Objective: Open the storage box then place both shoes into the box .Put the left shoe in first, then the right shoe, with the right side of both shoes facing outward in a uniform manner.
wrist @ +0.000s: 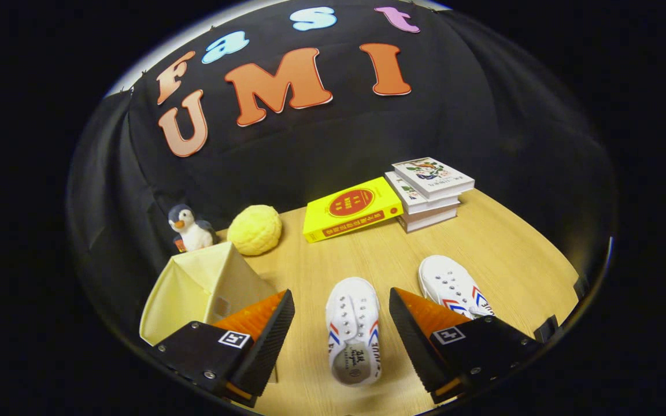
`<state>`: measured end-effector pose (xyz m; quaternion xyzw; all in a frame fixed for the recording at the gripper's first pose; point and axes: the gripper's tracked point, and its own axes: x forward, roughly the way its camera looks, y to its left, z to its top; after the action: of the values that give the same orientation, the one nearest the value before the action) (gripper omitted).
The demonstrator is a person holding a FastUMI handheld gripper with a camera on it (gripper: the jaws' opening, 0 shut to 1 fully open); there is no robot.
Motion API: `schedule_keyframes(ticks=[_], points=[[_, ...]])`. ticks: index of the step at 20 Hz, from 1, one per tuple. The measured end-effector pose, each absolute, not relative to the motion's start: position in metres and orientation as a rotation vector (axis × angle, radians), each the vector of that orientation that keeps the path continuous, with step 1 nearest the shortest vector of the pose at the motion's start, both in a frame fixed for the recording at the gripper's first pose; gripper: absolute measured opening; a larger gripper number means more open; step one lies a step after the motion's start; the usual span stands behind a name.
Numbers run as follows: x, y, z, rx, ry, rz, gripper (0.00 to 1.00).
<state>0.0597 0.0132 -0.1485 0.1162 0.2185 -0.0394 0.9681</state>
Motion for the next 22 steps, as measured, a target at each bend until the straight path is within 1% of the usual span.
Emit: schedule_keyframes(ticks=[4, 7, 9, 10, 11, 12, 15, 18, 22], points=[[0.059, -0.001, -0.192, 0.187, 0.496, -0.116, 0.97], [0.060, -0.007, -0.222, 0.170, 0.535, -0.130, 0.94], [0.058, -0.010, -0.239, 0.163, 0.565, -0.135, 0.86], [0.058, -0.009, -0.246, 0.167, 0.578, -0.130, 0.78], [0.057, -0.006, -0.253, 0.173, 0.593, -0.120, 0.75], [0.056, -0.004, -0.259, 0.176, 0.606, -0.109, 0.68], [0.055, 0.002, -0.273, 0.159, 0.635, -0.077, 0.60], [0.055, 0.012, -0.287, 0.138, 0.672, -0.047, 0.56], [0.060, 0.015, -0.286, 0.161, 0.640, -0.027, 0.49]])
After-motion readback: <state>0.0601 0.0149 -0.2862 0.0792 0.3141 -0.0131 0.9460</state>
